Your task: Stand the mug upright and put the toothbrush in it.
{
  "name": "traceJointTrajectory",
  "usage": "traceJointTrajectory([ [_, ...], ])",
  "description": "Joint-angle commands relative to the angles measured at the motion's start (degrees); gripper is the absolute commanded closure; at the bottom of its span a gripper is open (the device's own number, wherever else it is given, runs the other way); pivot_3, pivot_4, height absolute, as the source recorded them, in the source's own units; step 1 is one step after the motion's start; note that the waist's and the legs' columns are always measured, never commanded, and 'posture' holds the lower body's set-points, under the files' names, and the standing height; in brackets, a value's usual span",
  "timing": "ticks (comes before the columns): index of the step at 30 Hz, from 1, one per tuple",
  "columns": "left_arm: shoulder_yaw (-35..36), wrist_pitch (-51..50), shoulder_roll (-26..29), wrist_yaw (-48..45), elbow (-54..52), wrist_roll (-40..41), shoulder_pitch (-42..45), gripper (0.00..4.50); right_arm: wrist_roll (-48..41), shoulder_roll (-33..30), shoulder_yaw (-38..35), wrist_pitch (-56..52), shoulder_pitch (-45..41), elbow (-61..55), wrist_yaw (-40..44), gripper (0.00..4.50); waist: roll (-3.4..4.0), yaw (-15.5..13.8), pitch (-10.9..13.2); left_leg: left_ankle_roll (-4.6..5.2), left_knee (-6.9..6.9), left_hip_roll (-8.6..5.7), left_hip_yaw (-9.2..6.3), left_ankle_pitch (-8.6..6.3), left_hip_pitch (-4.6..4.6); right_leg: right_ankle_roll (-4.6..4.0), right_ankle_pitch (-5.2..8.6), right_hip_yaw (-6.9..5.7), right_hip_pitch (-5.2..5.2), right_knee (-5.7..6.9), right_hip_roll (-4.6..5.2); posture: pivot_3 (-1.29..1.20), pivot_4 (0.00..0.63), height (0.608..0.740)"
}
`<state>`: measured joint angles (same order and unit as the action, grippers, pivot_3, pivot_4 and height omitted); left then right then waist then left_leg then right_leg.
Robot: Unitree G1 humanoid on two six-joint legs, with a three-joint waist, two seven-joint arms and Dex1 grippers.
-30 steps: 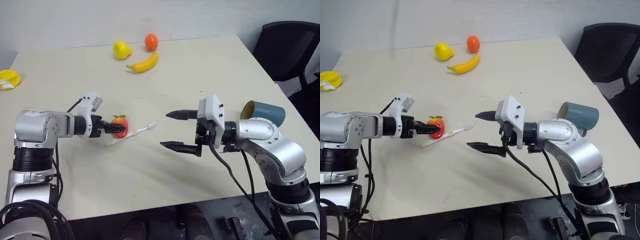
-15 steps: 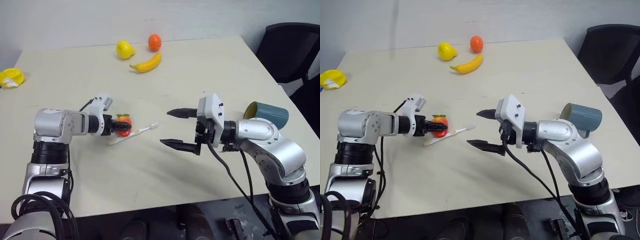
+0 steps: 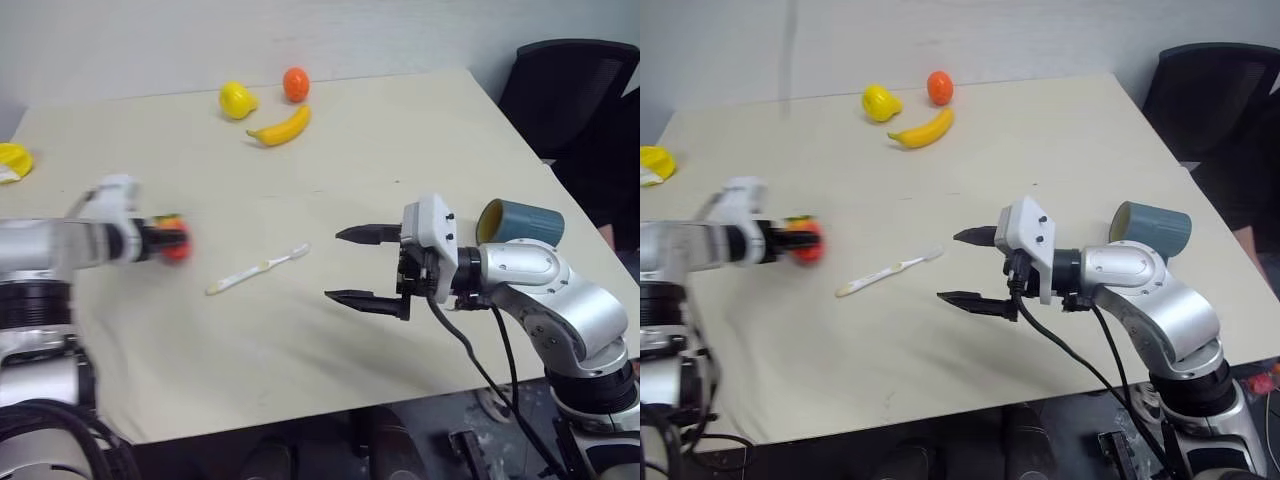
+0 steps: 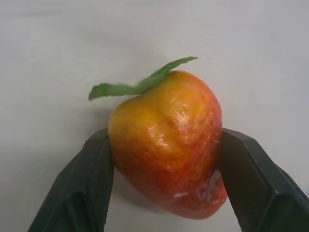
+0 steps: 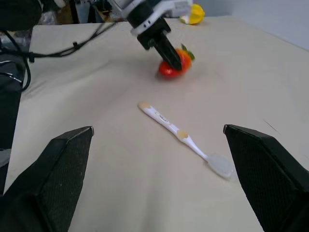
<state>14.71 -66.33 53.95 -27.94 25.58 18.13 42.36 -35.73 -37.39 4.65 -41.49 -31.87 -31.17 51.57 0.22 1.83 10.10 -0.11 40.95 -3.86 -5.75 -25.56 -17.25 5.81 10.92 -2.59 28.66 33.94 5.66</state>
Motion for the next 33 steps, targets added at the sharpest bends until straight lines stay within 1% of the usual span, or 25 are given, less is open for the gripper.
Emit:
traceJointTrajectory([
  [1,7.56,7.37,5.31,2.58,7.29,-2.49,-4.64,1.68,-1.66,0.31,-0.22,1.16,-2.33,-0.02,1.77,0.0,0.0,-0.11,0.0,0.0,0.01,-0.03,0.0,0.0,0.0,0.0,0.0,-0.01,-0.01,-0.01,0.02,0.0,0.15,0.74],
  [3,10.79,10.87,6.9,4.97,11.57,-3.08,-6.38,1.68,-1.76,1.12,0.38,1.4,-3.22,1.1,2.39,0.0,-0.03,-0.3,-0.02,0.01,0.02,-0.06,-0.01,0.0,0.0,-0.01,-0.01,-0.05,-0.04,-0.02,0.05,0.0,0.15,0.74],
  [5,13.06,12.17,7.59,4.92,14.39,-2.45,-7.75,1.68,-1.33,1.83,1.29,1.88,-3.9,2.27,3.21,0.0,-0.09,-0.71,-0.05,0.02,0.06,-0.11,0.02,-0.01,-0.03,-0.04,-0.05,-0.16,-0.1,-0.05,0.1,0.0,0.15,0.74],
  [9,15.12,13.7,6.68,5.77,15.24,-2.31,-10.77,1.68,-0.15,2.25,2.49,3.12,-4.91,4.45,4.75,0.0,-0.2,-2.0,-0.11,0.13,0.21,-0.27,0.04,-0.05,-0.07,0.0,-0.12,-0.26,-0.23,-0.05,0.27,0.0,0.15,0.74],
  [11,16.31,13.41,5.71,6.5,13.95,-1.88,-12.17,1.0,0.15,2.38,2.61,3.47,-5.35,5.44,5.17,0.0,-0.24,-2.03,-0.14,0.18,0.23,-0.32,0.03,-0.05,-0.08,0.02,-0.14,-0.26,-0.25,-0.05,0.33,0.0,0.15,0.74],
  [12,16.76,13.05,5.39,6.55,13.16,-1.59,-12.69,0.77,0.27,2.39,2.61,3.57,-5.42,5.7,5.34,0.0,-0.24,-1.97,-0.14,0.2,0.23,-0.34,0.03,-0.05,-0.06,0.03,-0.14,-0.26,-0.27,-0.05,0.36,0.0,0.15,0.74],
  [14,17.51,12.06,5.16,6.62,11.23,-1.13,-13.68,0.13,0.41,2.21,2.61,3.73,-5.27,5.9,5.56,0.0,-0.24,-1.73,-0.14,0.21,0.21,-0.33,0.03,-0.05,-0.05,0.05,-0.15,-0.24,-0.25,-0.05,0.36,0.0,0.15,0.74],
  [15,17.91,11.85,5.34,6.61,10.26,-0.98,-14.21,0.03,0.46,2.03,2.56,3.78,-5.05,5.85,5.6,0.0,-0.25,-1.62,-0.14,0.2,0.2,-0.32,0.03,-0.05,-0.05,0.05,-0.15,-0.24,-0.24,-0.05,0.34,0.0,0.15,0.74],
  [20,22.01,9.19,8.11,6.2,7.46,1.08,-14.57,0.03,0.12,1.47,1.16,3.35,-3.07,4.92,4.82,0.0,-0.3,-1.55,-0.17,0.2,0.17,-0.26,0.02,-0.05,-0.06,0.05,-0.15,-0.23,-0.2,-0.06,0.29,0.0,0.15,0.74],
  [22,23.39,7.29,10.16,4.36,5.64,2.36,-14.35,0.03,-0.2,0.98,0.26,3.11,-2.19,4.46,4.53,0.0,-0.3,-1.51,-0.17,0.2,0.14,-0.26,0.01,-0.05,-0.05,0.05,-0.15,-0.19,-0.17,-0.07,0.29,0.0,0.15,0.74],
  [24,26.04,5.83,12.84,0.0,2.81,5.13,-14.66,0.03,-0.8,0.37,-1.2,2.65,-0.75,4.08,3.95,0.0,-0.3,-1.54,-0.17,0.2,0.14,-0.26,0.01,-0.05,-0.06,0.05,-0.15,-0.19,-0.16,-0.07,0.29,0.0,0.15,0.74],
  [27,29.41,4.74,14.73,-6.51,-2.52,8.95,-17.0,0.03,-1.29,-0.26,-2.66,2.37,1.11,3.74,3.27,0.0,-0.31,-1.55,-0.18,0.22,0.12,-0.26,-0.01,-0.07,-0.06,0.05,-0.15,-0.18,-0.17,-0.09,0.31,0.0,0.15,0.74],
  [29,32.15,3.78,15.48,-12.31,-8.61,13.94,-16.92,0.03,-1.23,-0.86,-3.88,2.0,2.75,3.32,2.29,0.0,-0.31,-1.74,-0.18,0.24,0.09,-0.25,-0.03,-0.07,-0.04,0.05,-0.15,-0.16,-0.18,-0.1,0.33,0.0,0.15,0.74],
  [30,32.98,3.37,15.49,-13.5,-10.4,15.2,-16.95,0.03,-1.32,-1.13,-4.28,1.93,3.21,3.17,2.07,0.0,-0.31,-1.81,-0.18,0.24,0.12,-0.26,-0.03,-0.08,-0.07,0.05,-0.15,-0.21,-0.2,-0.12,0.37,0.0,0.15,0.74],
  [31,31.64,2.54,14.99,-15.74,-15.27,18.25,-16.29,0.03,-1.51,-1.89,-5.41,1.29,4.34,2.54,1.4,0.0,-0.31,-1.83,-0.17,0.24,0.13,-0.26,-0.02,-0.08,-0.05,0.05,-0.15,-0.21,-0.23,-0.11,0.39,0.0,0.15,0.74],
  [33,24.55,1.56,11.96,-21.05,-29.47,27.54,-13.57,0.03,-0.72,-4.95,-8.68,-1.23,8.06,0.06,-1.01,0.0,-0.31,-2.31,-0.17,0.27,0.15,-0.25,-0.04,-0.08,-0.06,0.05,-0.15,-0.23,-0.25,-0.11,0.49,0.0,0.15,0.74],
])
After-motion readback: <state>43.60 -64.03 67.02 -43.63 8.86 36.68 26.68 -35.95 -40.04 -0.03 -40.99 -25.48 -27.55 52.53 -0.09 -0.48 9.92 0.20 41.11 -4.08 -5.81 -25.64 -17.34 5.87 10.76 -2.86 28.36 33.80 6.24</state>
